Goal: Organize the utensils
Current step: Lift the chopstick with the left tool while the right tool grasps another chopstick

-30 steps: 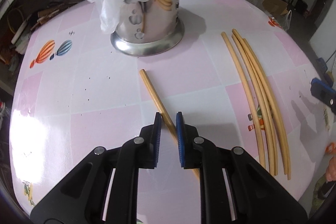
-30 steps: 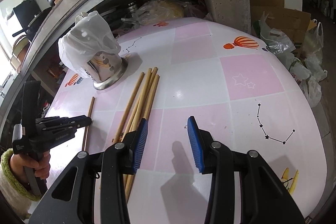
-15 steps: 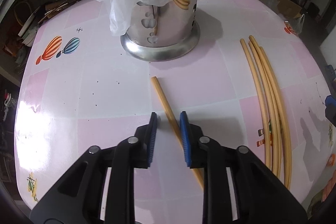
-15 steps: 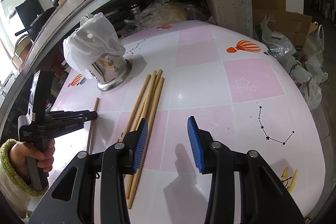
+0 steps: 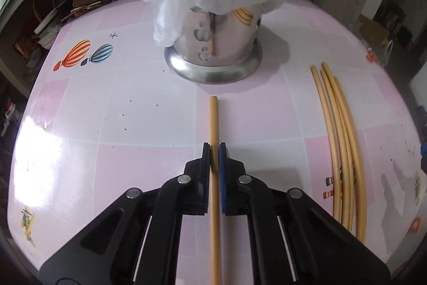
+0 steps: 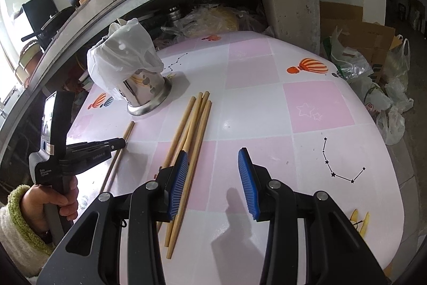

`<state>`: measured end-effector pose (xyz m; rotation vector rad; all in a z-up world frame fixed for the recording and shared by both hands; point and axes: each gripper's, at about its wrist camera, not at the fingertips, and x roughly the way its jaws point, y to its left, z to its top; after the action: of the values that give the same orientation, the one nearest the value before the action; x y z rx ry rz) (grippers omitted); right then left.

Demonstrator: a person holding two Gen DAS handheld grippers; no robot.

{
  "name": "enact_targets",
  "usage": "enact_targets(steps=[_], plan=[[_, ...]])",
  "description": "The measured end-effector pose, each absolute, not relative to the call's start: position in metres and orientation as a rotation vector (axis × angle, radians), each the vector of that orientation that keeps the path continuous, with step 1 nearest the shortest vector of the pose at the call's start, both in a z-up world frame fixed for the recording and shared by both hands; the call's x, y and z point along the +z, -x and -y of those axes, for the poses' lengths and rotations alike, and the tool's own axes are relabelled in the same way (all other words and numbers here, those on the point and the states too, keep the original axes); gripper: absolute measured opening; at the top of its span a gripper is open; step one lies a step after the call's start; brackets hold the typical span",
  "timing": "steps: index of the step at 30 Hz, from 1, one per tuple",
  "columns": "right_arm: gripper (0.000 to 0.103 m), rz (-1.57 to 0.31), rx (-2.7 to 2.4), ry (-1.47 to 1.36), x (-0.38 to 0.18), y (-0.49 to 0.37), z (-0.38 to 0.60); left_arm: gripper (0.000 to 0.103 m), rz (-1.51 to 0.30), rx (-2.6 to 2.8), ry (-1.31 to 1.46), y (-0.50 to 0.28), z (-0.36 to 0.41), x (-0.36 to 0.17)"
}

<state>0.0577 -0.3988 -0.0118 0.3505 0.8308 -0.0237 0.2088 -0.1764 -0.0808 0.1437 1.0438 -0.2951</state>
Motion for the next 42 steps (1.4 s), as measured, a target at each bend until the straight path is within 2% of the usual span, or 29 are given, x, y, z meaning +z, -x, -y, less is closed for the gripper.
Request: enact_targets(steps=[6, 16, 24, 35, 42], plan=[[0.039, -0.839, 0.033, -0.352, -0.009, -0.075, 0.391, 0.005, -0.959, -0.337, -0.056, -0.202, 0.153, -0.058], [0.038, -0.93, 0.124, -0.252, -0.023, -0.154, 0.368, 0.005, -0.817, -0.389, 0.065, -0.187, 0.111, -0.015], [0.028, -1.032, 0.084, -0.165, -0.042, -0.199, 0.36, 0.005, -0.768, -0.406, 0.098, -0.181, 0.096, 0.002], [0.016, -1.113, 0.044, -0.148, -0.058, -0.214, 0.359, 0.005, -0.764, -0.416, 0.11, -0.184, 0.09, 0.002], [0.014, -1.128, 0.032, -0.154, -0.062, -0.215, 0.358, 0.005, -0.765, -0.416, 0.111, -0.184, 0.09, 0.001]])
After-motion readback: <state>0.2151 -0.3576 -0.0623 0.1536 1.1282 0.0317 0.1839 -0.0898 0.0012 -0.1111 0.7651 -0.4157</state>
